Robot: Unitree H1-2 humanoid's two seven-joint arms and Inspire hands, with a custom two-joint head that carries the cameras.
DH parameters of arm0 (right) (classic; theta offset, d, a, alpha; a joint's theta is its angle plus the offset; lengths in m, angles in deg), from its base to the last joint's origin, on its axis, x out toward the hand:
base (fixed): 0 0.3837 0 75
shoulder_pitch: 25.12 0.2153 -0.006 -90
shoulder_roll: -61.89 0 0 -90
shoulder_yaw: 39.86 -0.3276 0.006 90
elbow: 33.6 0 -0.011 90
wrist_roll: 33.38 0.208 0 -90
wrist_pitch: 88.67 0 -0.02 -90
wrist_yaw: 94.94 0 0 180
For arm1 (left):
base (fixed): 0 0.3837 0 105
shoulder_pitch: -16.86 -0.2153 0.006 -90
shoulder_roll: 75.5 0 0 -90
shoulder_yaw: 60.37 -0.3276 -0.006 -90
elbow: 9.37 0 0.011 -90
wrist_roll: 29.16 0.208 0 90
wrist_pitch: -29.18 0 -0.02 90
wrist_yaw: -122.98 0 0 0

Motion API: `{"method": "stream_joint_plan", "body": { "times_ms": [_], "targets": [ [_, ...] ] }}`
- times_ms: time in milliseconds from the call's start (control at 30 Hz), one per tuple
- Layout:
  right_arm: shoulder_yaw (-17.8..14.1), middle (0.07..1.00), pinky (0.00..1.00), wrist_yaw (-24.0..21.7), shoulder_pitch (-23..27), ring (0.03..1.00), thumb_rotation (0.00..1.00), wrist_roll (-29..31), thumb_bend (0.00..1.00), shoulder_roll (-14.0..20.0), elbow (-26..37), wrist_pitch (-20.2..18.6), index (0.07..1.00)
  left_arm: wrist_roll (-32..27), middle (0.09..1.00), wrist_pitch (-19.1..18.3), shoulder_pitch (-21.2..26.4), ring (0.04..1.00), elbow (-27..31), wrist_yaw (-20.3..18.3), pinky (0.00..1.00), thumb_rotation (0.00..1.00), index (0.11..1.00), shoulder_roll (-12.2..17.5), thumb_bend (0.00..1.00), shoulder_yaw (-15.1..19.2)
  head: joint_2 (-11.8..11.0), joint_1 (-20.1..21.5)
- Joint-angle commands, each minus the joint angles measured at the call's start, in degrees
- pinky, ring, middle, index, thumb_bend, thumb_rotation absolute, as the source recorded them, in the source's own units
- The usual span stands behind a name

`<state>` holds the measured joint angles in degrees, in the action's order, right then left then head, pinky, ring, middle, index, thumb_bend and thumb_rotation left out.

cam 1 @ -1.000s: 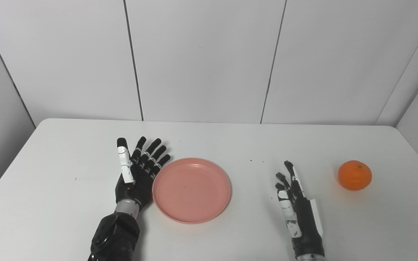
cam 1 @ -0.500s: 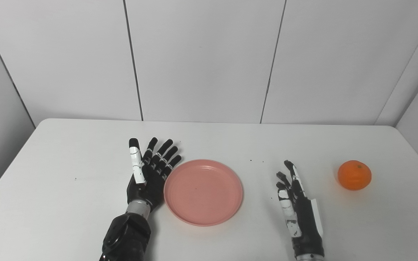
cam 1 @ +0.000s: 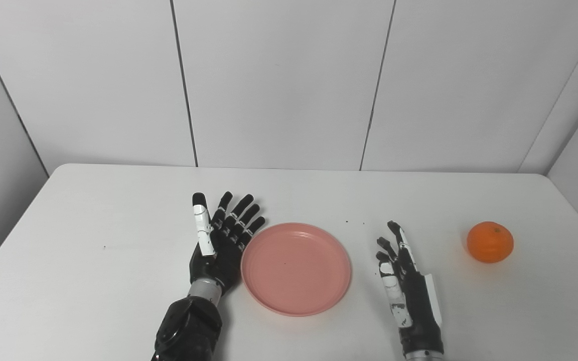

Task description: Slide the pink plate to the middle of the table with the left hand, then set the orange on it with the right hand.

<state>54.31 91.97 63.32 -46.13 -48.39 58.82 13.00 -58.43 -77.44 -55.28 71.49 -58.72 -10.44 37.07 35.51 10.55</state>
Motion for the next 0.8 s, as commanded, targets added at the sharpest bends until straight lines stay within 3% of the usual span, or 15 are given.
{"method": "stream_joint_plan", "body": {
  "times_ms": [0, 500, 767],
  "targets": [
    [0.6, 0.99, 0.85, 0.28, -2.21, 0.887, 1.0, 0.33, 0.79, -0.71, -3.34, 0.4, 0.939, 1.56, 0.837, -2.26, -2.37, 0.874, -1.5, 2.3, 0.84, 0.92, 0.978, -1.03, 0.77, -0.22, -0.03, 0.03],
    [1.15, 0.985, 0.84, 0.16, -2.21, 0.882, 1.0, -0.13, 0.79, -0.69, -3.0, -0.28, 0.934, 4.19, 0.836, -0.67, -3.9, 0.868, -0.29, 1.23, 0.81, 0.9, 0.961, -2.38, 0.76, -2.54, 0.24, 0.93],
    [1.83, 0.972, 0.83, 1.62, -1.78, 0.874, 1.0, -2.57, 0.76, -1.43, -3.93, 0.57, 0.932, 3.81, 0.837, -0.71, -3.77, 0.873, -0.31, 0.87, 0.83, 0.91, 0.975, -1.16, 0.76, -2.56, 0.31, 4.66]
  ]
}}
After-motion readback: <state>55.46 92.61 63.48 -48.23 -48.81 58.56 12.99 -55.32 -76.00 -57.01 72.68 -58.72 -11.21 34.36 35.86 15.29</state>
